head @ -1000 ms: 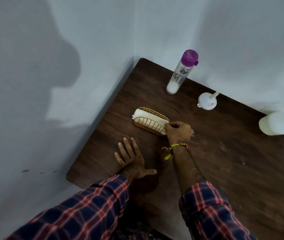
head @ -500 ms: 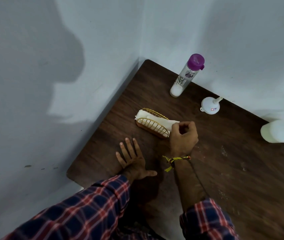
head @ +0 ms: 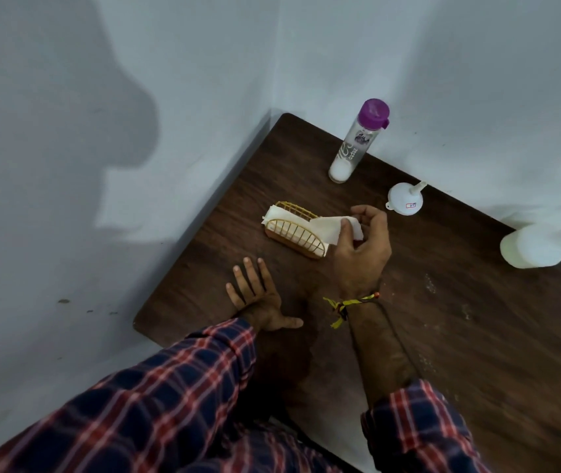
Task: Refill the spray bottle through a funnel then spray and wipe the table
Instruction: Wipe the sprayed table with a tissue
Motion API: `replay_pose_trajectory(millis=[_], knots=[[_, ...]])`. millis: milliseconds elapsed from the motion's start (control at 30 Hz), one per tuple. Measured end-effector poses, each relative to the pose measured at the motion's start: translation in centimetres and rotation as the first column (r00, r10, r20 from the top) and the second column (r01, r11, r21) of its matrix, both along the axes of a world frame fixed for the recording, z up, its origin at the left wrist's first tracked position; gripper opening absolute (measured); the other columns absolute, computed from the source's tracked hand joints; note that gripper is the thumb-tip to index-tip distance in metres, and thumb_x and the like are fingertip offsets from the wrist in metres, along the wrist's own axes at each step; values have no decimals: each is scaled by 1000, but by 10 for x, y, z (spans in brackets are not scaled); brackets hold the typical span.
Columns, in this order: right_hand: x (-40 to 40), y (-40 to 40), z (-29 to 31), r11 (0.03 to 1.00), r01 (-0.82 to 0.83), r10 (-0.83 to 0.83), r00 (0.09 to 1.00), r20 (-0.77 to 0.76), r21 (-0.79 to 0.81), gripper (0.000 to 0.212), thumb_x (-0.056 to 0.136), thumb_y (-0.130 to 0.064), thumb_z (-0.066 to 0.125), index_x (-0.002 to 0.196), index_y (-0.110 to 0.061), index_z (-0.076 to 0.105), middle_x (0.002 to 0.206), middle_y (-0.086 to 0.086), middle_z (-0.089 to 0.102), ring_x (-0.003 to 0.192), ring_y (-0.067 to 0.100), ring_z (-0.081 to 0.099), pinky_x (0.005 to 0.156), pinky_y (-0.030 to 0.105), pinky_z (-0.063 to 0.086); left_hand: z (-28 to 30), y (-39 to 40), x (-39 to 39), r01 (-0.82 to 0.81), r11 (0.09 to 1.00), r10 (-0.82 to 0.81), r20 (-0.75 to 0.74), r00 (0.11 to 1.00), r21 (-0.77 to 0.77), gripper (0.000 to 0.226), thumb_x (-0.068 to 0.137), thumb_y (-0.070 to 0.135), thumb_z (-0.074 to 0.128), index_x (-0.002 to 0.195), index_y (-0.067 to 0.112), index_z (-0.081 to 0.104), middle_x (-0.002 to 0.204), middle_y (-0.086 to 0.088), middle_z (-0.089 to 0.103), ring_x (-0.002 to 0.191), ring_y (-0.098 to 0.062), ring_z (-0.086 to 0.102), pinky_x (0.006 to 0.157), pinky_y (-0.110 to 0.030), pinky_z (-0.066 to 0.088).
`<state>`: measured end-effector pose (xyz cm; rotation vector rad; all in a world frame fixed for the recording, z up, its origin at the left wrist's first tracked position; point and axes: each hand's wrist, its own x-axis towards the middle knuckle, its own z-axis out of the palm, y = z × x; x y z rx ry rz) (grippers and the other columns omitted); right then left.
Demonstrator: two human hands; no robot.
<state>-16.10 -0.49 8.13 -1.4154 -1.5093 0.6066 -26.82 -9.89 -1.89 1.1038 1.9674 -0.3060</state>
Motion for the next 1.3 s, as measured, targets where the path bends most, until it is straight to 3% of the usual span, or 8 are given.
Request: replay_pose_trajectory(millis=[267,433,600,733,1000,1133,1200,1300], knots=[[68,-24,46,983,159,-150,984,-99,95,18,87,-2,67,103,-5,60,99,-1,61,91,-4,57,81,18,49,12,-7,6,-10,999,12,-53,998,38,155,55,78,70,140,7,-38,145,-24,-43,136,-45,-34,110,-63,-13],[134,-40,42,960,279,-281,950,-134,-31,20,85,-3,67,104,-5,61,97,2,60,91,16,58,79,23,49,28,-3,57,35,987,-11,-150,989,156,125,76,53,72,150,7,-17,158,-22,-15,147,-37,-12,113,-64,-6],[177,-47,27,921,362,-385,904,-185,-146,21,84,-3,67,103,-7,62,97,4,61,90,16,58,73,7,44,44,17,114,139,952,-139,-20,990,272,99,89,41,62,153,11,-8,162,-13,-8,149,-29,-9,117,-52,-6],[214,-47,18,813,535,-578,789,-209,-228,20,83,-4,65,101,-11,62,95,3,62,90,16,60,81,26,52,38,29,121,54,962,-53,-12,999,269,96,91,49,56,153,10,-7,161,-13,-11,148,-31,-9,118,-50,-1],[208,-2,2,855,349,-475,824,-308,-384,24,82,6,62,99,-11,62,94,13,63,79,18,60,70,25,52,-4,30,118,-4,988,21,-109,994,153,98,89,68,32,150,11,-19,157,-12,-26,145,-32,-22,118,-53,-7],[187,37,-14,865,293,-454,803,-386,-407,24,81,3,65,96,-16,62,97,14,66,86,23,63,79,38,56,-11,33,119,41,987,-12,-180,984,157,99,90,69,32,150,10,-20,157,-13,-27,145,-34,-23,115,-55,-9],[188,45,-31,855,317,-447,851,-275,-409,24,81,-3,67,100,-16,64,104,11,66,94,24,64,88,40,56,-17,31,121,29,981,11,-205,979,191,100,89,69,34,151,10,-19,157,-13,-26,145,-34,-21,115,-56,-7],[191,34,-64,892,370,-318,922,220,-260,34,83,-10,67,116,-9,64,126,14,58,116,30,58,100,38,47,-27,31,123,-4,977,47,-201,979,212,102,87,70,36,150,12,-19,157,-12,-25,145,-33,-21,115,-54,-7]])
